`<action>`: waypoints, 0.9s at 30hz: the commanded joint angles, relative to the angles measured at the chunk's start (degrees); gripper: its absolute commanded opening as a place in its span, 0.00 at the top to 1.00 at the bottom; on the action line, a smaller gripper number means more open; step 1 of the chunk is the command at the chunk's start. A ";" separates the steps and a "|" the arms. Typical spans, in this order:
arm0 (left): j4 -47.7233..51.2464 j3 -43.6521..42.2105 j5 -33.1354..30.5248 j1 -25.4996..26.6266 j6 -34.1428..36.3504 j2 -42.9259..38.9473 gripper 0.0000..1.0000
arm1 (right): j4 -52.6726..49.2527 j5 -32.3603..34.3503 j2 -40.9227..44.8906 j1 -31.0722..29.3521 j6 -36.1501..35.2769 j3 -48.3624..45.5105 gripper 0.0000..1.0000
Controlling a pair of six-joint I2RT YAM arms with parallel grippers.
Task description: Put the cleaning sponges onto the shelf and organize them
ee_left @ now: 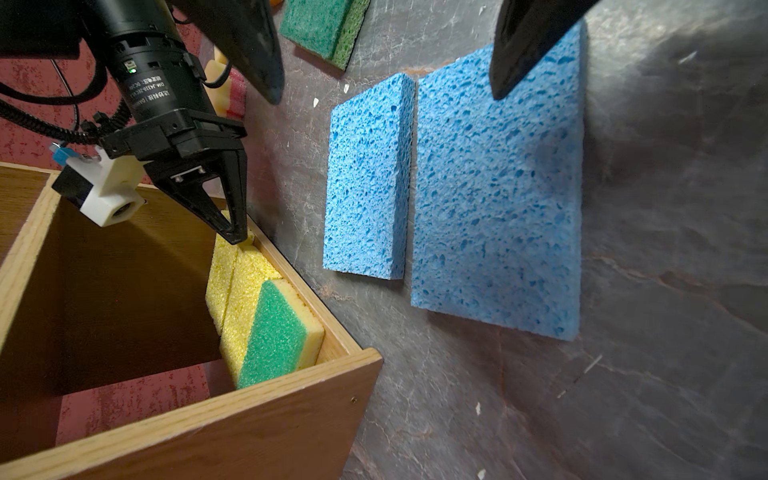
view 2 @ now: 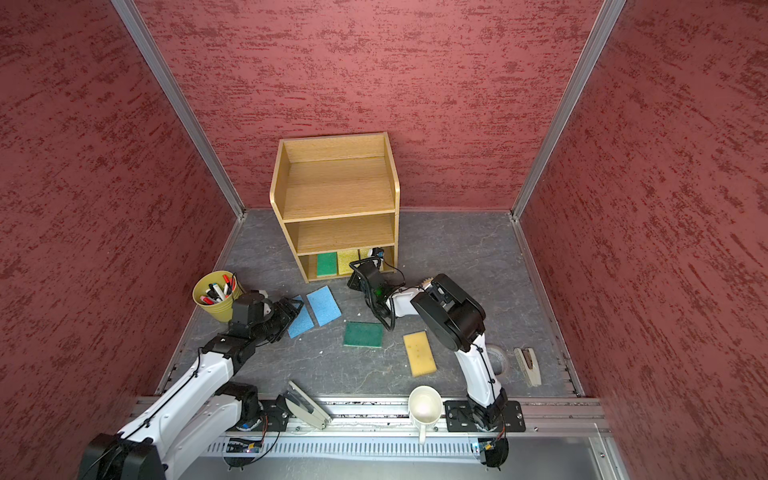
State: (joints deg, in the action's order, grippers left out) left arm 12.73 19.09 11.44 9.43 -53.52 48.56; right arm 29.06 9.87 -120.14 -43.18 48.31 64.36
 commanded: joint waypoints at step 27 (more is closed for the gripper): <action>-8.48 7.67 -13.03 14.85 4.87 8.75 0.83 | 1.79 6.46 31.66 5.25 -3.23 -30.87 1.00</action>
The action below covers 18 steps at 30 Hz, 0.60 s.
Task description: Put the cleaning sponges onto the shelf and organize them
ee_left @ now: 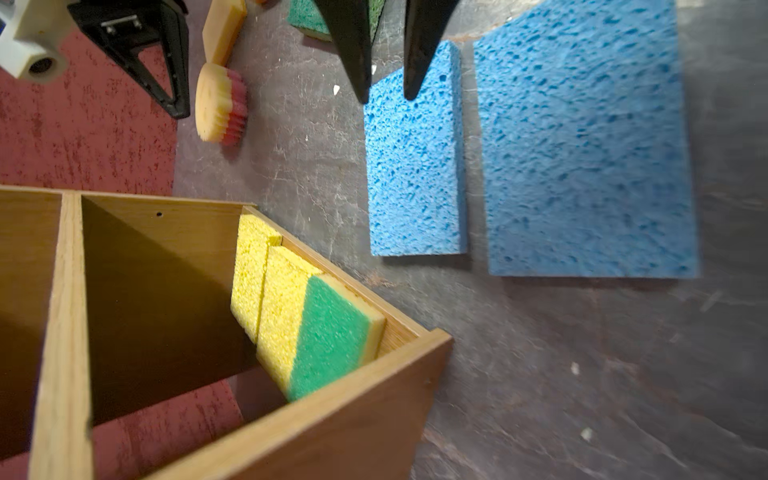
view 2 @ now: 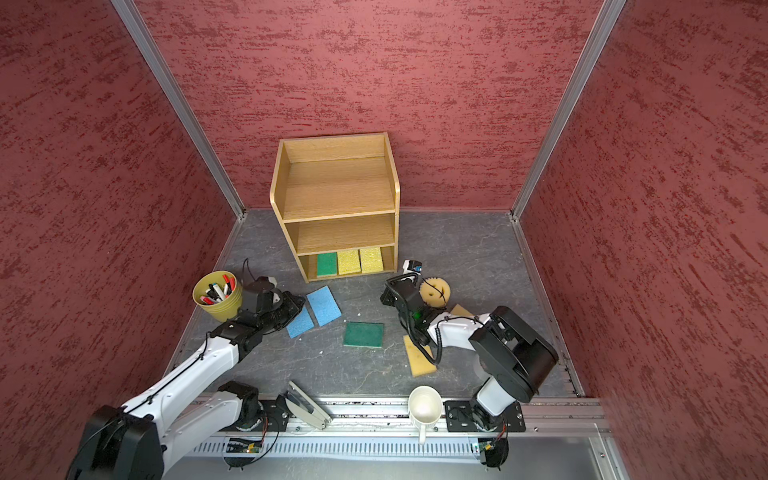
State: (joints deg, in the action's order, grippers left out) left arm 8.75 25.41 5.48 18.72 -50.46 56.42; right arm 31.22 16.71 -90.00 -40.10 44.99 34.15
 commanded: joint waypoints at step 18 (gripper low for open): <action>-14.53 11.66 -30.17 26.51 6.12 15.71 0.69 | 1.20 -19.69 -10.01 3.48 -3.42 8.35 0.97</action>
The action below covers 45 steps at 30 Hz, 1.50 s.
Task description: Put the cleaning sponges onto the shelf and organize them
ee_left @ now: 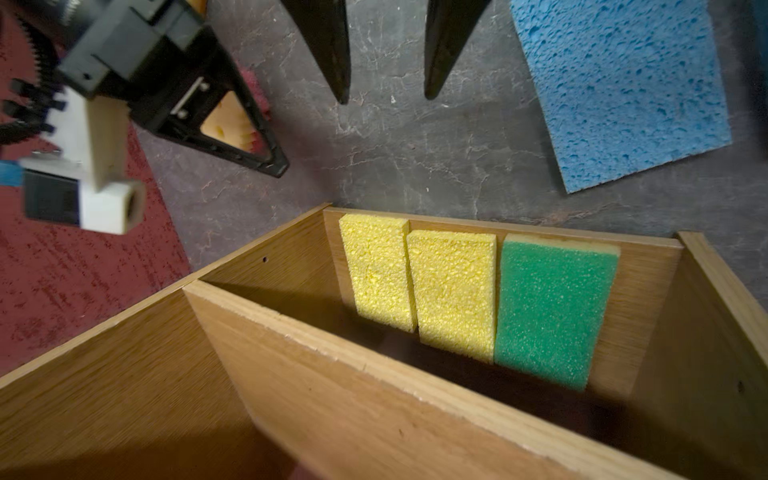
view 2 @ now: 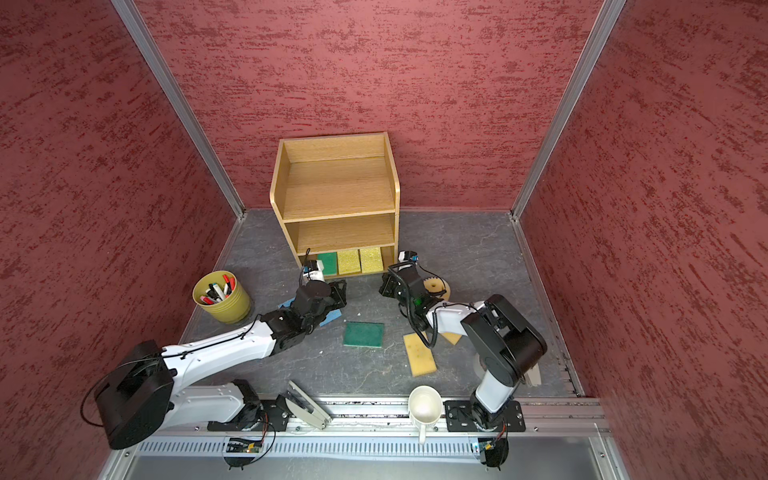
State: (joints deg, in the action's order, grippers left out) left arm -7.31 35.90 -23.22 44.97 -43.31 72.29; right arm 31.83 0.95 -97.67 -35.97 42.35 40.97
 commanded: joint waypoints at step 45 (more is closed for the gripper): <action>25.60 -16.60 -1.53 -12.59 -9.15 -35.55 0.46 | 2.67 18.46 -24.71 -10.26 -12.68 27.36 0.78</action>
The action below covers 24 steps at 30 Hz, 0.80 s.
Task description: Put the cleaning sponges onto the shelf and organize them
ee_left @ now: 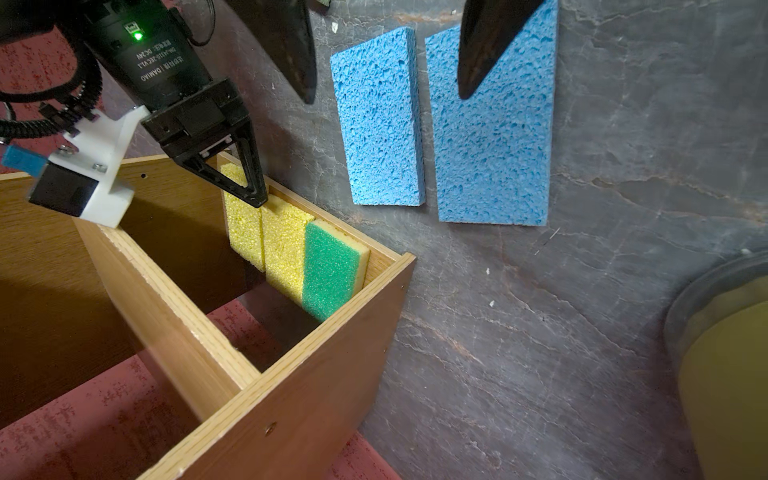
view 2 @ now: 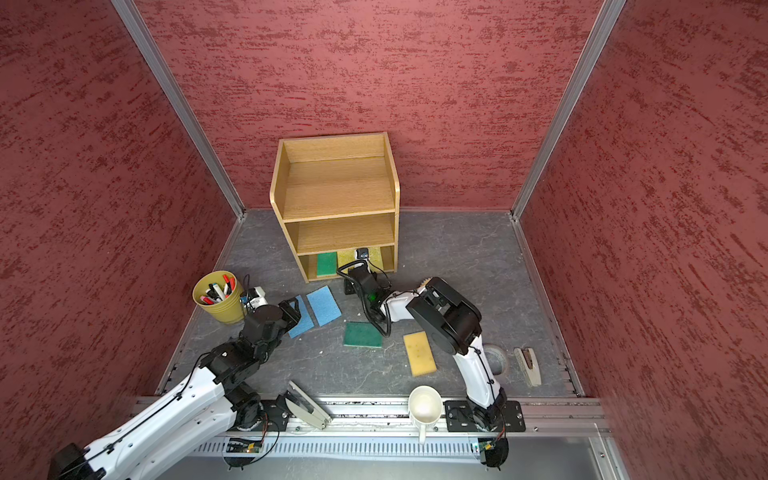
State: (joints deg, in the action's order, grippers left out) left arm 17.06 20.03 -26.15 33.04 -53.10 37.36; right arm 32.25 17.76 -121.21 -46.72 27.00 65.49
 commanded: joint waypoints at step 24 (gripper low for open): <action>3.83 -1.18 2.22 -1.15 -0.67 -3.18 0.42 | 6.23 1.73 1.21 3.13 10.82 -4.14 0.78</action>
State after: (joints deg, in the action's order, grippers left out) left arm 19.77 19.03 -24.23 32.29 -53.39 34.70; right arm 35.88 20.32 -123.07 -44.01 35.14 62.39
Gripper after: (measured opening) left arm 0.574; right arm 0.219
